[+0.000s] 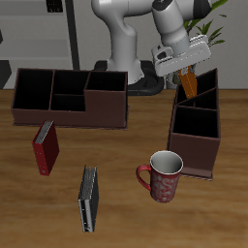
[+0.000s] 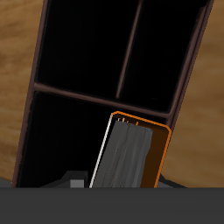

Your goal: Place the orange book into the left desk caddy's left compartment

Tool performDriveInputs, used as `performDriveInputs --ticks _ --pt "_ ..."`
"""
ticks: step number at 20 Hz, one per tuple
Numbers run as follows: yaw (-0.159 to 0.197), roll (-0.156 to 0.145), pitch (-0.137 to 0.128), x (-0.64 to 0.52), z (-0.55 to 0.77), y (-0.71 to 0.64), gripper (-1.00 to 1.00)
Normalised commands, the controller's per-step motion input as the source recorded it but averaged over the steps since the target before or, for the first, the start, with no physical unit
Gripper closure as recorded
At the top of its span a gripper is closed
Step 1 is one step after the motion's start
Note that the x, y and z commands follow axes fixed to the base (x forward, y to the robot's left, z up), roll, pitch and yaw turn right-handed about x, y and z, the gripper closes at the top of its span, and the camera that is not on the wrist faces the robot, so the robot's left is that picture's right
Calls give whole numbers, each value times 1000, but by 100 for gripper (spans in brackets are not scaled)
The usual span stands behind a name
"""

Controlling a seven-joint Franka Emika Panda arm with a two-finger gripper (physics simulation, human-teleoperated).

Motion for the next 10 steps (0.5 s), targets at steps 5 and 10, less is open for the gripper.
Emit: performDriveInputs --ticks 5,10 --pt "15 -5 46 42 -187 3 100" --pt "0 1 49 65 -138 11 100"
